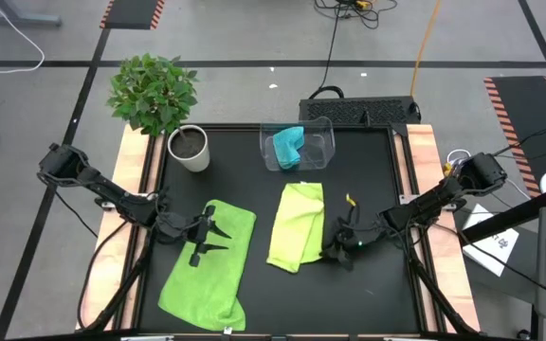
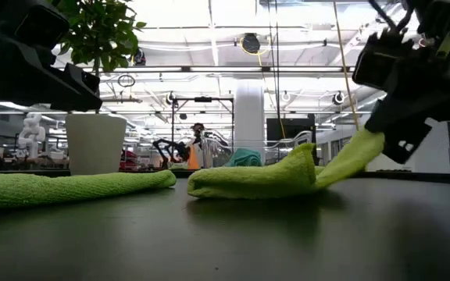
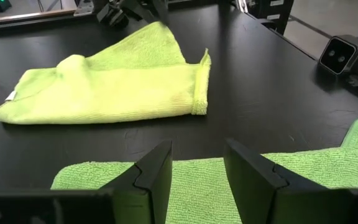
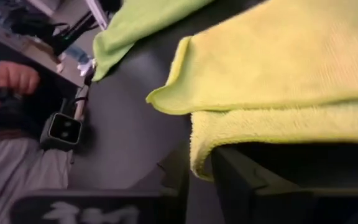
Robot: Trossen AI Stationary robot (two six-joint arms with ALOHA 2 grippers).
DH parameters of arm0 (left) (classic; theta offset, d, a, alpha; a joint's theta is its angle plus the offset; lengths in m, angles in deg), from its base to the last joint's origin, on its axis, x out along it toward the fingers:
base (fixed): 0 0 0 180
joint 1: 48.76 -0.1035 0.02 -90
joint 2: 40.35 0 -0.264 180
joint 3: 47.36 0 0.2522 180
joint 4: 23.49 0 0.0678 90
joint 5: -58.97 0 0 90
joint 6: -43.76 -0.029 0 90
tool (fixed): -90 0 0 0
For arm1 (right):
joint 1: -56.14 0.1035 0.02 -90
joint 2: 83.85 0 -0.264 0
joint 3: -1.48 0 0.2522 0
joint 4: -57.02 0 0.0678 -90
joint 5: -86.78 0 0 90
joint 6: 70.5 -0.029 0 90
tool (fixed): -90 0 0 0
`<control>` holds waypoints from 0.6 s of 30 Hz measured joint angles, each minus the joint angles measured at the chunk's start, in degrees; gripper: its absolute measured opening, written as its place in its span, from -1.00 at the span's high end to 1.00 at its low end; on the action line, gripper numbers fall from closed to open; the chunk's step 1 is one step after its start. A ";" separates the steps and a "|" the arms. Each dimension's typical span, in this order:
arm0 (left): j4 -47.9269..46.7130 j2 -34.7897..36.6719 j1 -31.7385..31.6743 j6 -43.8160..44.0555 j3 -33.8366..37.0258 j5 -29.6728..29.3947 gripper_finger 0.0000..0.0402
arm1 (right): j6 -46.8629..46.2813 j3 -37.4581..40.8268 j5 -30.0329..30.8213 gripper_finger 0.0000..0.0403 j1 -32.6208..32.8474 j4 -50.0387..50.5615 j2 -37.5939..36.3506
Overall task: Fold microfiber towels
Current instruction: Fold the light green microfiber cloth
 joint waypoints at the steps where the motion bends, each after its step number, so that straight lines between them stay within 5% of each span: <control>1: 0.00 0.00 0.00 -0.02 0.00 0.00 0.28 | 1.26 0.00 0.07 0.63 0.00 -0.07 0.00; 10: 0.16 0.00 0.00 -4.20 0.00 3.60 0.28 | 12.69 0.00 2.76 0.17 0.28 -0.11 0.00; 18: 4.88 0.02 0.00 -7.02 0.00 7.68 0.28 | 23.96 0.00 4.52 0.06 0.54 -0.06 0.00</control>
